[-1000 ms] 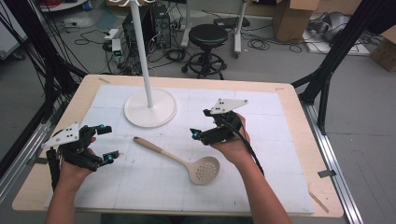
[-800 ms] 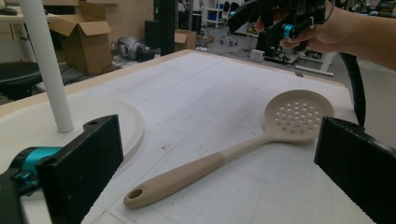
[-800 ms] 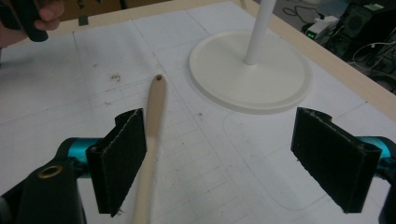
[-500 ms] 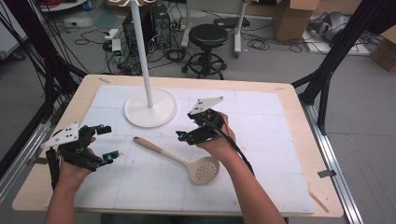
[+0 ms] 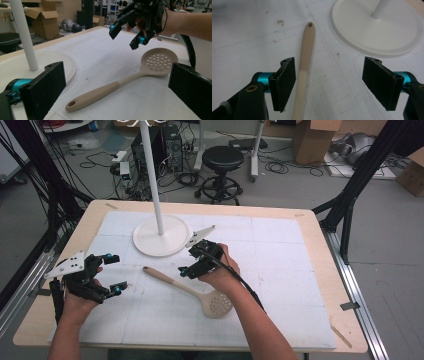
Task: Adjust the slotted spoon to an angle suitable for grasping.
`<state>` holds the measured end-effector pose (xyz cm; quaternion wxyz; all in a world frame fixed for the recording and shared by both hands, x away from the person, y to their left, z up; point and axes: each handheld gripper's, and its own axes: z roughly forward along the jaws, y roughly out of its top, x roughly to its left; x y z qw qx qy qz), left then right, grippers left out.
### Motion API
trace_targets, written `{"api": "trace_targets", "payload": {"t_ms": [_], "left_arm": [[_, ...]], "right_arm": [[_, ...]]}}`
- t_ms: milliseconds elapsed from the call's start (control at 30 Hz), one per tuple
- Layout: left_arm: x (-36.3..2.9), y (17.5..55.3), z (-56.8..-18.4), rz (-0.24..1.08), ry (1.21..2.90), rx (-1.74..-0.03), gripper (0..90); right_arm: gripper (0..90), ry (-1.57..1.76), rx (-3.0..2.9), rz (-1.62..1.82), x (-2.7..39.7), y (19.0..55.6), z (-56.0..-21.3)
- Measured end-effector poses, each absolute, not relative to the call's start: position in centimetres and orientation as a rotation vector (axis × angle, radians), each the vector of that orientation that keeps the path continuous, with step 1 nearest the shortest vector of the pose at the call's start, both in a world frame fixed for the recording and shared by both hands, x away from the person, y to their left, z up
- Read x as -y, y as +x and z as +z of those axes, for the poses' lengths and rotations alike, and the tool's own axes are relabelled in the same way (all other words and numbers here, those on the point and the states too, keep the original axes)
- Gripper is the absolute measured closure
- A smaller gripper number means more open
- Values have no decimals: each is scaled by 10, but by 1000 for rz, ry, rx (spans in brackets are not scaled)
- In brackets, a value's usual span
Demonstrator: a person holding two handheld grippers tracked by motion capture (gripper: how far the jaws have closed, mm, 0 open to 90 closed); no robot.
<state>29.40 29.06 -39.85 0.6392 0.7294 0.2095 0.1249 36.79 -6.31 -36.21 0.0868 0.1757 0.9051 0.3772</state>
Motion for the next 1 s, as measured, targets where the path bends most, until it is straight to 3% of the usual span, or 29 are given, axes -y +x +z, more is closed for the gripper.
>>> {"api": "trace_targets", "payload": {"t_ms": [600,667,833,1000], "left_arm": [[-290,294,-399,283,1668,-480,17],[-290,295,-399,283,1669,-479,17],[-289,295,-399,281,1668,-476,17],[-289,294,-399,281,1670,-477,17]], "right_arm": [[415,462,-2930,838,18,368,-404],[455,444,-2959,767,12,367,-411],[657,442,-2988,683,5,366,-420],[691,427,-2983,675,4,363,-420]]}}
